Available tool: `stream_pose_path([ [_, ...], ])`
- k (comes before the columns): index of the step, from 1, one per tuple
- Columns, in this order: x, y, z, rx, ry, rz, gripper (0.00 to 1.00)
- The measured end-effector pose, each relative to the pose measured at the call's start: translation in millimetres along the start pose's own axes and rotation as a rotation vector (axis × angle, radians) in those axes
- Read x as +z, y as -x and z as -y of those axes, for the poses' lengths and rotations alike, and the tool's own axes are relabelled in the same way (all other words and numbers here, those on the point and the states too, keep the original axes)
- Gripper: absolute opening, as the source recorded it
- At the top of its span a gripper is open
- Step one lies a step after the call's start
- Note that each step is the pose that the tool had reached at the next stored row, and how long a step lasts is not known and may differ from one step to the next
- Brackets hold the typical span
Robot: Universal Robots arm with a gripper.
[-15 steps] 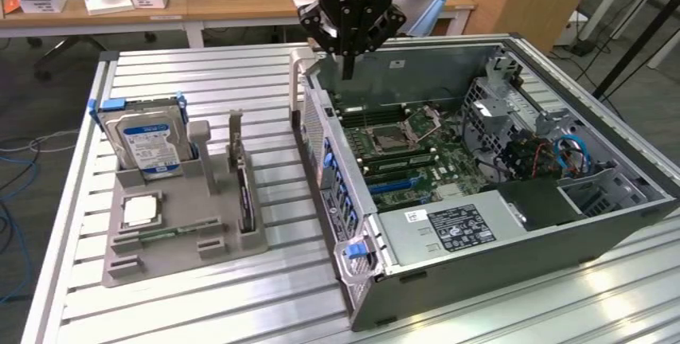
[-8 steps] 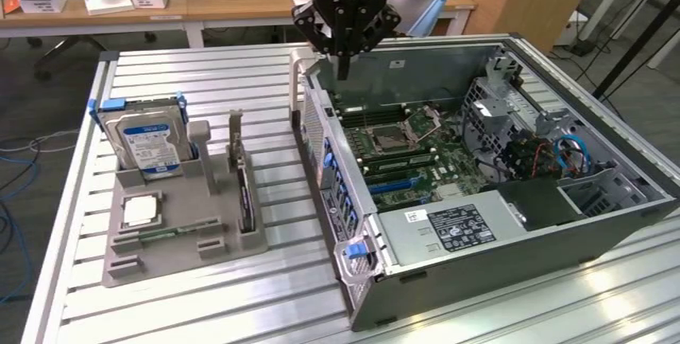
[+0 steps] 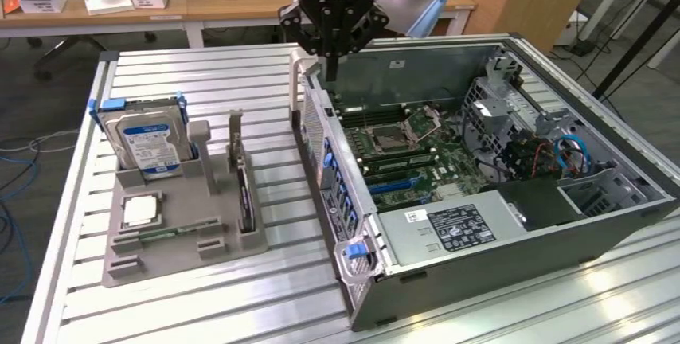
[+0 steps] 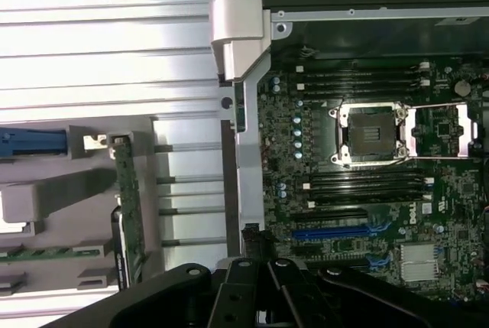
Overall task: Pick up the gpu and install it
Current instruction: 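Reach for the gpu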
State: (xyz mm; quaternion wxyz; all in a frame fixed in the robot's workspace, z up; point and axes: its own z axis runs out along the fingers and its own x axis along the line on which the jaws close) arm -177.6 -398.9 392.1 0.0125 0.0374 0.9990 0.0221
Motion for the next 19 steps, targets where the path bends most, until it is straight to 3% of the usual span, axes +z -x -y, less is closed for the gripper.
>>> stream_pose_path([
  [19,-1.5,-82.7,6.1,0.000,0.0000,0.0000,0.11],
])
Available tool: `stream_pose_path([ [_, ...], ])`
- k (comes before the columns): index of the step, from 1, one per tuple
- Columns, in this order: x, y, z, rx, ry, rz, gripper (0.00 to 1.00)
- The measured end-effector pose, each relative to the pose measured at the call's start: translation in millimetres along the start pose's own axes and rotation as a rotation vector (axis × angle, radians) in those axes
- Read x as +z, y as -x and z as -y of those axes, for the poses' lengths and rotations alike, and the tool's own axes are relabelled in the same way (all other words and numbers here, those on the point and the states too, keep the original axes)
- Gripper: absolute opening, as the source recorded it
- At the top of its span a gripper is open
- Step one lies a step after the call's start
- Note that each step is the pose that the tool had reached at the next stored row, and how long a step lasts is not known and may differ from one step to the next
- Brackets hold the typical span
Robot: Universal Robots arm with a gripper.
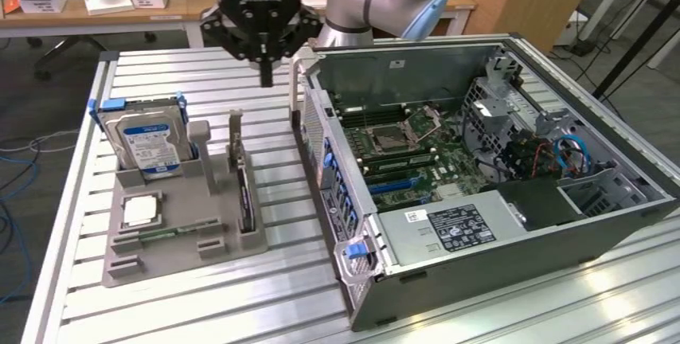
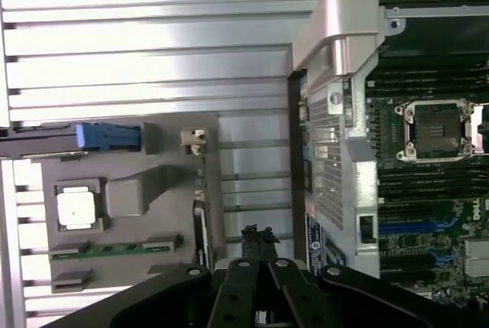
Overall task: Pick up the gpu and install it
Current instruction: 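Reach for the gpu, then pick up the gpu and move the gpu toward the slot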
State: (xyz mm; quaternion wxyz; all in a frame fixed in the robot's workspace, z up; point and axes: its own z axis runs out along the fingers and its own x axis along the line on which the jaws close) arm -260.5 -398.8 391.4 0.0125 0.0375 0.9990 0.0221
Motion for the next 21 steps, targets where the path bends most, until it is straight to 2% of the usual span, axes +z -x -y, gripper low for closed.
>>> stream_pose_path([
  [11,-1.2,-49.3,3.7,0.000,0.0000,0.0000,0.11],
  [21,-1.3,-51.3,3.9,0.000,-0.0001,-0.0001,0.11],
])
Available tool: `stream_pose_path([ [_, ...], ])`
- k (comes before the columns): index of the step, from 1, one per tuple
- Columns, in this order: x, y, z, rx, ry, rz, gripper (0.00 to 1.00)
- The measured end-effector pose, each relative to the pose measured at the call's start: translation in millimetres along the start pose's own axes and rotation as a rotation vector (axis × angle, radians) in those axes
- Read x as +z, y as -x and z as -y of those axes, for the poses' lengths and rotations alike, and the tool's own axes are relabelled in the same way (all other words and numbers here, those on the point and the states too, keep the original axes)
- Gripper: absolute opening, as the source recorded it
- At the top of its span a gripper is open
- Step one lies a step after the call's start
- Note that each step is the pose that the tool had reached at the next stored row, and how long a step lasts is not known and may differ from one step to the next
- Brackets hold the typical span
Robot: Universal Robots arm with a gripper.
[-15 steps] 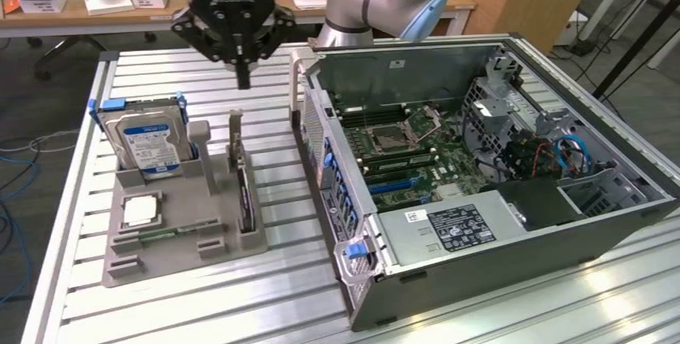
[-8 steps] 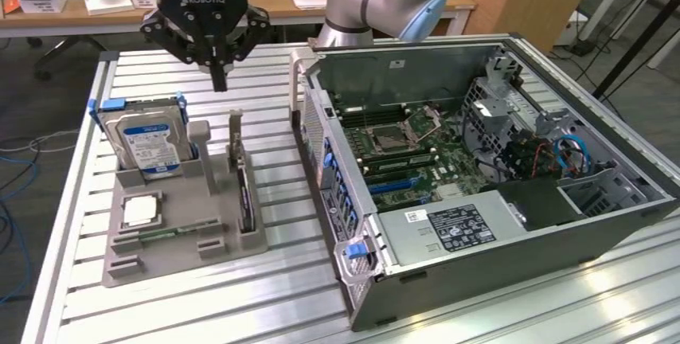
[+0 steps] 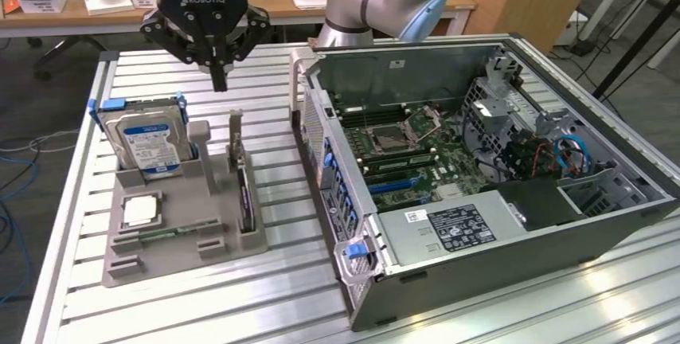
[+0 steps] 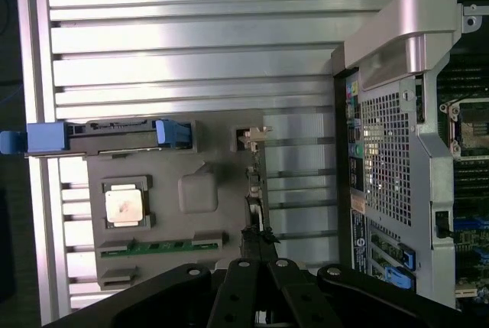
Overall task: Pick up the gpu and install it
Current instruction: 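Pick up the gpu and move the gpu toward the slot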
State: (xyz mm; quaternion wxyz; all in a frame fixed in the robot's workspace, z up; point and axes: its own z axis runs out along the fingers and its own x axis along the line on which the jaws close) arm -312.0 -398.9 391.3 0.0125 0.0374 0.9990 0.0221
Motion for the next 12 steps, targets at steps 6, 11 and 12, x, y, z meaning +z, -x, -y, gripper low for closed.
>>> stream_pose_path([
  [6,0.0,0.0,0.0,0.000,0.0000,0.0000,0.11],
  [11,0.0,0.0,0.0,0.000,0.0000,0.0000,0.17],
  [12,0.0,0.0,0.0,0.000,0.0000,0.0001,0.23],
])
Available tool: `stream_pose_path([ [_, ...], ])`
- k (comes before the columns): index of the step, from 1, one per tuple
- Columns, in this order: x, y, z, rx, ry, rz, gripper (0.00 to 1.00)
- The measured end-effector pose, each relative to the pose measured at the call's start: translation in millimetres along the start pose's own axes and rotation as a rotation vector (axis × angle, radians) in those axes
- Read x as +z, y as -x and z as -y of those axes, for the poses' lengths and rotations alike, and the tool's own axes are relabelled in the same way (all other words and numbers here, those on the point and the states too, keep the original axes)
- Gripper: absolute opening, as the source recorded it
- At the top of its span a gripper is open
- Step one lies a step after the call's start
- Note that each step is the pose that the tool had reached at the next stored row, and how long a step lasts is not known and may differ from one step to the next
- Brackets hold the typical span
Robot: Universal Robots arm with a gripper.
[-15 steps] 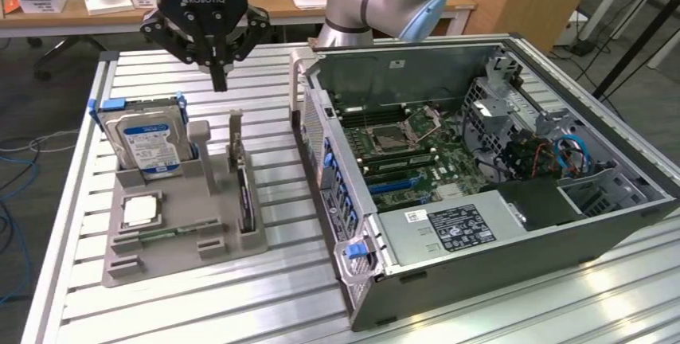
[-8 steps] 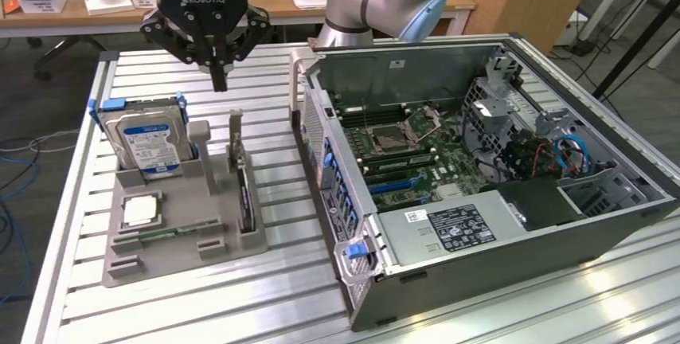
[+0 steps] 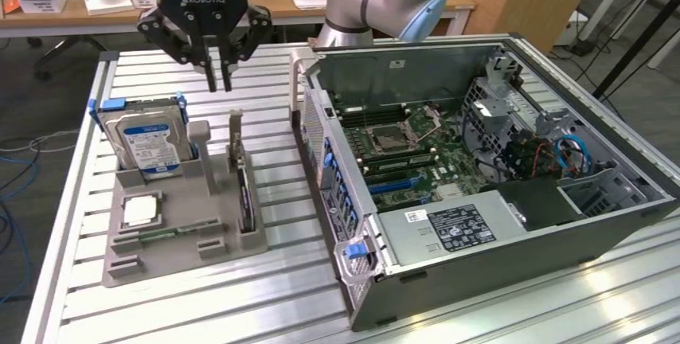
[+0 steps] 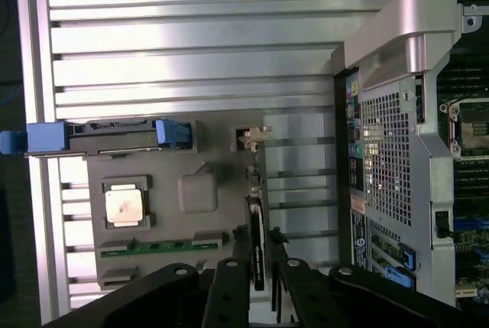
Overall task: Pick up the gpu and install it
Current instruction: 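Pick up the gpu and move the gpu toward the slot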
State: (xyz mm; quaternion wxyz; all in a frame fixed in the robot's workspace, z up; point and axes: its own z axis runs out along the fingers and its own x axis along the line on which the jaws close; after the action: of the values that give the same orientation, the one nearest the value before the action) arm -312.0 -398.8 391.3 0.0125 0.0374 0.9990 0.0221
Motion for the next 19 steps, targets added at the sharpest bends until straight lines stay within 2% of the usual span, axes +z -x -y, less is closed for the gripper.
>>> stream_pose_path([
  [1,0.0,0.0,0.0,0.000,0.0000,0.0000,0.29],
  [2,0.0,0.0,0.0,0.000,0.0000,0.0000,0.29],
  [4,0.0,0.0,0.0,0.000,0.0000,0.0000,0.41],
  [7,0.0,0.0,0.0,0.000,0.0000,-0.0001,0.47],
  [8,0.0,0.0,0.0,0.000,0.0000,0.0000,0.53],
  [19,0.0,0.0,0.0,0.000,0.0000,-0.0001,0.53],
])
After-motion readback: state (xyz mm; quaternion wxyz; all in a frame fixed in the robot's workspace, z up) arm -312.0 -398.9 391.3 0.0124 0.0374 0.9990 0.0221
